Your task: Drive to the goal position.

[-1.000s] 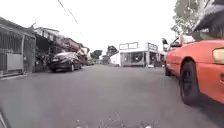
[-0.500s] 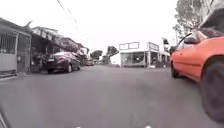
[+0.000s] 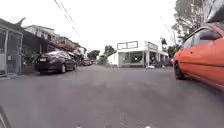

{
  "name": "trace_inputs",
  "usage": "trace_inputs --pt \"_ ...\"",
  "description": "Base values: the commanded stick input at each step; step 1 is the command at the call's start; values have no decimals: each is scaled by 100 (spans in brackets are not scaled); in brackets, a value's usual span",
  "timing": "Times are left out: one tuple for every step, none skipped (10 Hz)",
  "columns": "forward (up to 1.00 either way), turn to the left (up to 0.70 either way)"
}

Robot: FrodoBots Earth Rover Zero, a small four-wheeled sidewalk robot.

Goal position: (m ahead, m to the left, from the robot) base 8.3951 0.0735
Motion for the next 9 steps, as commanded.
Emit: trace_inputs --pt "100 -27" --pt "100 -10" --pt "100 0" --pt "100 0" --pt "100 0" --pt "100 0" --pt "100 0" --pt "100 0" --pt "100 0"
